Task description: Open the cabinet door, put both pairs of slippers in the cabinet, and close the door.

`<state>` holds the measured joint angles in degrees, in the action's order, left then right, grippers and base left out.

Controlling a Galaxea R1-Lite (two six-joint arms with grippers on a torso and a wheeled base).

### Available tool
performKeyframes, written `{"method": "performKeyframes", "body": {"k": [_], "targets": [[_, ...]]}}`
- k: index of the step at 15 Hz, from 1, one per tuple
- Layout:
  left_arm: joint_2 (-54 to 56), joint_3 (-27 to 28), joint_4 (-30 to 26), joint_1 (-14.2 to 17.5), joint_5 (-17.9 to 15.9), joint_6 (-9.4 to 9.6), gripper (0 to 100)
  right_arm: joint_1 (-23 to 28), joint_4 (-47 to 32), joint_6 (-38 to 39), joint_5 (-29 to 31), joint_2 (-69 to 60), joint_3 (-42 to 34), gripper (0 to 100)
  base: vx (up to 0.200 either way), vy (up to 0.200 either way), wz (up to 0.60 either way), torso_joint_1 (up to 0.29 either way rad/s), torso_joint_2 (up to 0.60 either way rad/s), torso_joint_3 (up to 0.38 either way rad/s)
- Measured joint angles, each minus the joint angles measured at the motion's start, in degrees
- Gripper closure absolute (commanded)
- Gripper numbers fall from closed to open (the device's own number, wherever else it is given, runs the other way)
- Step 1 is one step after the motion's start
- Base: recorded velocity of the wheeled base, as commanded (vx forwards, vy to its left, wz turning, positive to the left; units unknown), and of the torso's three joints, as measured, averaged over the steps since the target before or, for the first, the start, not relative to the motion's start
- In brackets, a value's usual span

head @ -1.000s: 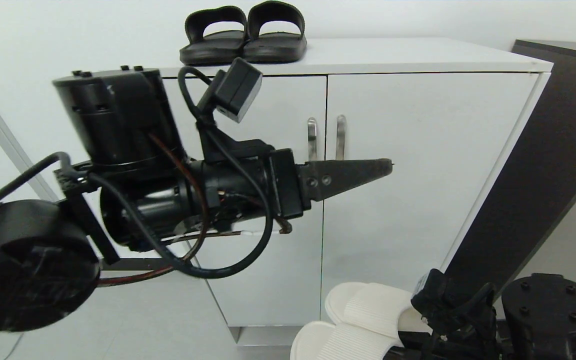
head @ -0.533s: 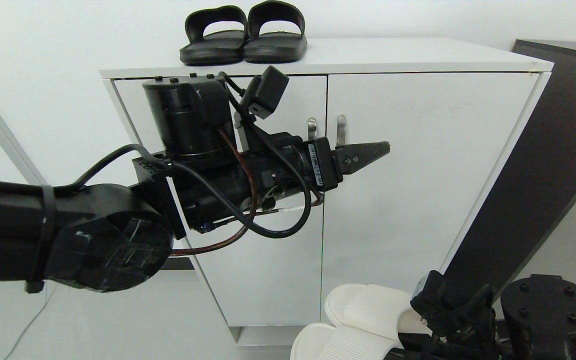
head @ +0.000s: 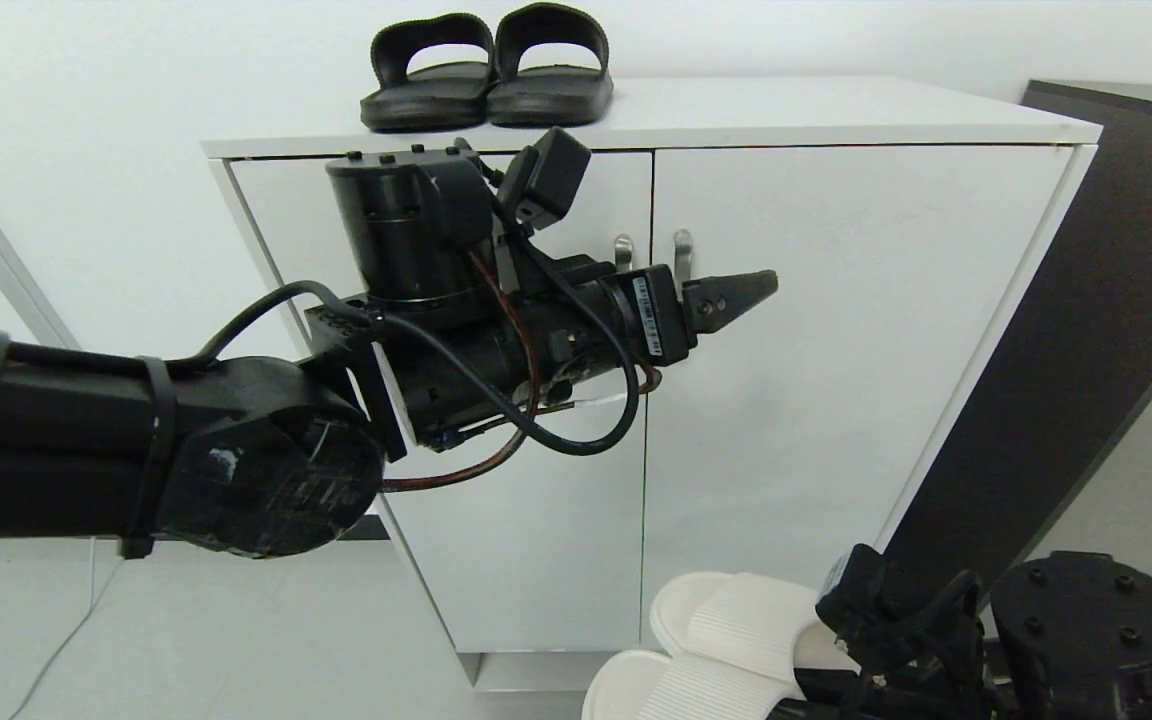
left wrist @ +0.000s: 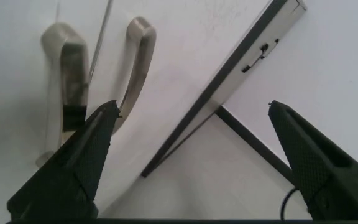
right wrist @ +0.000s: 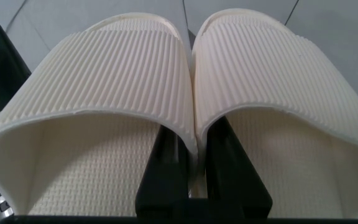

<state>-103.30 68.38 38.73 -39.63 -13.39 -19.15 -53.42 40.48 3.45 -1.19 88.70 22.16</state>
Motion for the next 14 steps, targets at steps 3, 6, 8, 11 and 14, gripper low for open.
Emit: {"method": "performKeyframes", "body": {"k": [3, 6, 8, 11, 14], "targets": [[-1.24, 0.67, 0.29, 0.05, -0.10, 0.02, 100, 0.01, 0.00, 0.00, -0.02, 0.02, 0.00, 100, 0.000, 0.000, 0.00, 0.000, 0.00, 0.000], [-1.29, 0.33, 0.18, 0.27, 0.15, -0.04, 100, 0.00, 0.00, -0.01, -0.02, 0.05, -0.11, 100, 0.000, 0.000, 0.00, 0.000, 0.00, 0.000], [-0.72, 0.00, -0.09, 0.24, -0.11, -0.20, 100, 0.04, 0.00, -0.01, 0.00, 0.20, -0.09, 100, 0.000, 0.000, 0.00, 0.000, 0.00, 0.000], [1.46, -2.58, -0.04, -0.28, -2.38, -0.28, 100, -0.11, 1.22, -0.06, -1.37, 0.00, -1.17, 100, 0.000, 0.000, 0.00, 0.000, 0.00, 0.000], [4.92, -7.06, 0.24, -0.80, -5.36, -0.37, 100, -0.33, 5.17, -1.40, -6.46, -0.67, -4.33, 100, 0.000, 0.000, 0.00, 0.000, 0.00, 0.000]]}}
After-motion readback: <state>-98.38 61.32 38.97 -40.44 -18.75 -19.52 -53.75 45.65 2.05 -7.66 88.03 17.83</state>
